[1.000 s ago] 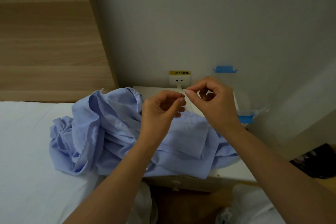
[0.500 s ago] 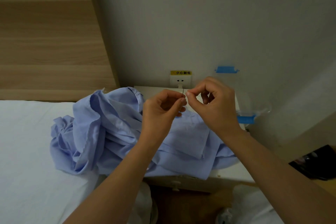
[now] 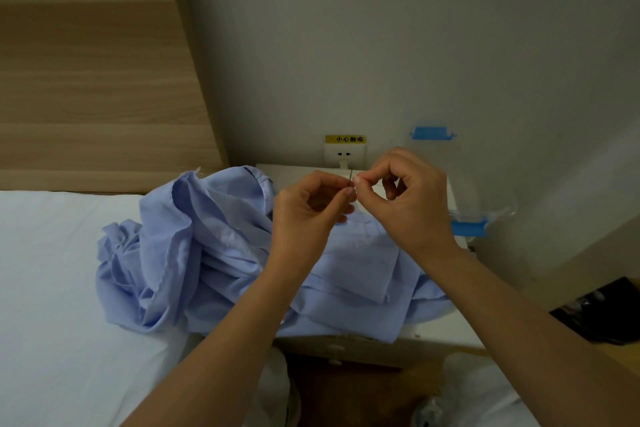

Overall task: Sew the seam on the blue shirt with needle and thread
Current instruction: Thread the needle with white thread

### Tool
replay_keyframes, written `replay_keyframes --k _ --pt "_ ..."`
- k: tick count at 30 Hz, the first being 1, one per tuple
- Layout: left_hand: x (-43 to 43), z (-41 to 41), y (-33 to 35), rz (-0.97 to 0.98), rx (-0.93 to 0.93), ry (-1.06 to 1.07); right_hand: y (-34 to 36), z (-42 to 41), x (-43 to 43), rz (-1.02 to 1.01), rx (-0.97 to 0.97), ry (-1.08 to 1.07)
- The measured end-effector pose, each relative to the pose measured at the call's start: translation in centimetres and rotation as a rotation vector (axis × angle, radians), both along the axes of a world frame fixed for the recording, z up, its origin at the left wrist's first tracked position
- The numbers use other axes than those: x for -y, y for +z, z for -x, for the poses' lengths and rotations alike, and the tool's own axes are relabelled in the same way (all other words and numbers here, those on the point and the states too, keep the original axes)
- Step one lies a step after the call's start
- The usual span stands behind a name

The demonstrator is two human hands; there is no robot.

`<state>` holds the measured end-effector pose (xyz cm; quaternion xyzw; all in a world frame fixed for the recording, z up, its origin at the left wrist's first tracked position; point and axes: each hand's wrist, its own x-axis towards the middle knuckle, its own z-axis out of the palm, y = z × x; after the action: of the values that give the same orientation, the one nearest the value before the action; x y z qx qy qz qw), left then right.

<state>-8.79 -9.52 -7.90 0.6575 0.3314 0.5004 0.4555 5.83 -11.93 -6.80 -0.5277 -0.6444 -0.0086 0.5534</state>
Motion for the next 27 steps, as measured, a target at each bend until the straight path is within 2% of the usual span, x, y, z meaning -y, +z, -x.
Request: replay_keyframes --k 27 --pt "-0.02 0.05 -0.03 -0.004 0.009 -0.007 0.05 -0.02 -0.02 0.007 -0.008 0.002"
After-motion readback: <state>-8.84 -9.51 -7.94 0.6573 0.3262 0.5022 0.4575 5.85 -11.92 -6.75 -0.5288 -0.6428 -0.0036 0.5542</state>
